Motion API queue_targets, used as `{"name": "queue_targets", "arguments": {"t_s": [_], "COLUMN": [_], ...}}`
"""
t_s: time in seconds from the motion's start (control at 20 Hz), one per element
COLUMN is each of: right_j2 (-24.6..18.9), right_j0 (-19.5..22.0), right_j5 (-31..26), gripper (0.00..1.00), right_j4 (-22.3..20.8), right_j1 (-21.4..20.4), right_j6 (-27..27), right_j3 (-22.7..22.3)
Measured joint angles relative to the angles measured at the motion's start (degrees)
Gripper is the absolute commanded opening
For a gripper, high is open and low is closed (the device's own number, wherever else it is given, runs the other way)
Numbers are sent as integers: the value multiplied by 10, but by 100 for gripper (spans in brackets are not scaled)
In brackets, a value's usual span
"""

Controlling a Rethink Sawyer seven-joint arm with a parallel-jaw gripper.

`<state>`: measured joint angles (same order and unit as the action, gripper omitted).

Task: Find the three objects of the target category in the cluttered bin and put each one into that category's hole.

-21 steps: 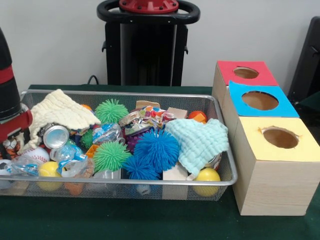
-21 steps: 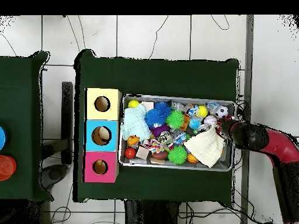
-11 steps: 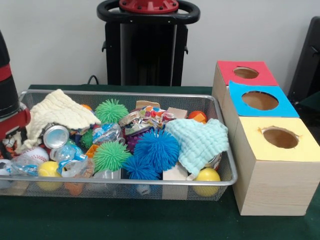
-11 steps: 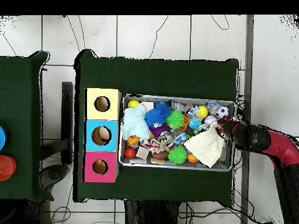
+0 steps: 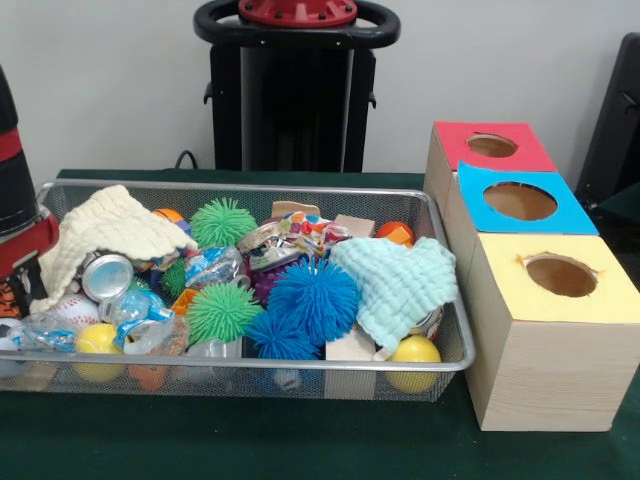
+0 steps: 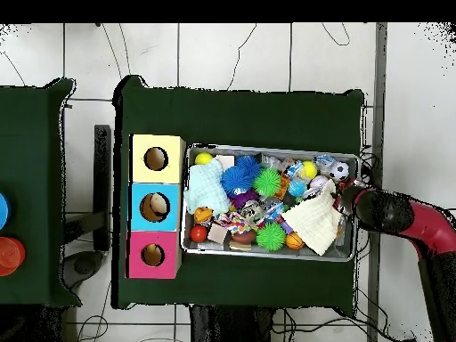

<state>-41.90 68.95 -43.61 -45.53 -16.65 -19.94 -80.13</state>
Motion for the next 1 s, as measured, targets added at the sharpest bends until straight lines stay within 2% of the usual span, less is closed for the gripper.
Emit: {"name": "queue_targets", "arguments": {"t_s": [0.55,0.7,1.0], "right_j2": [1,6,21], "right_j0": [-3,-7,-32], "right_j5": [0,0,0], "gripper": [0,0,0], "right_j4": [-1,-1,-2], "right_j1": [-3,-18,-86], "right_j6": [9,9,9], "right_j3": [-2,-16,-76]}}
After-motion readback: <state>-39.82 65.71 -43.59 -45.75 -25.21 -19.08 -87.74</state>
